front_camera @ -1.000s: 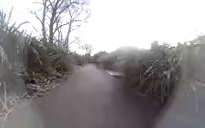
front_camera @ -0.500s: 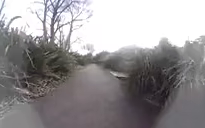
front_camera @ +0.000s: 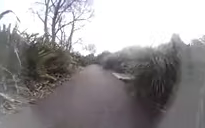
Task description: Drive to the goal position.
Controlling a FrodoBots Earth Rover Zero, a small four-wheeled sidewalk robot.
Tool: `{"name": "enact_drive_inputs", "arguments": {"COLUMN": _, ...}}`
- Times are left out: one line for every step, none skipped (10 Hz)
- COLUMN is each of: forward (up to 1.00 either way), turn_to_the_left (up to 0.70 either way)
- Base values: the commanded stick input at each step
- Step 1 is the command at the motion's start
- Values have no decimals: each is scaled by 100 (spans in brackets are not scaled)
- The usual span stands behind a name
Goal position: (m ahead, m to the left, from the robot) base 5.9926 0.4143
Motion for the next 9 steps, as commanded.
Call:
{"name": "enact_drive_inputs", "arguments": {"forward": 70, "turn_to_the_left": 0}}
{"name": "enact_drive_inputs", "arguments": {"forward": 70, "turn_to_the_left": 0}}
{"name": "enact_drive_inputs", "arguments": {"forward": 70, "turn_to_the_left": 0}}
{"name": "enact_drive_inputs", "arguments": {"forward": 70, "turn_to_the_left": 0}}
{"name": "enact_drive_inputs", "arguments": {"forward": 70, "turn_to_the_left": 0}}
{"name": "enact_drive_inputs", "arguments": {"forward": 70, "turn_to_the_left": 0}}
{"name": "enact_drive_inputs", "arguments": {"forward": 70, "turn_to_the_left": 0}}
{"name": "enact_drive_inputs", "arguments": {"forward": 70, "turn_to_the_left": 0}}
{"name": "enact_drive_inputs", "arguments": {"forward": 70, "turn_to_the_left": 0}}
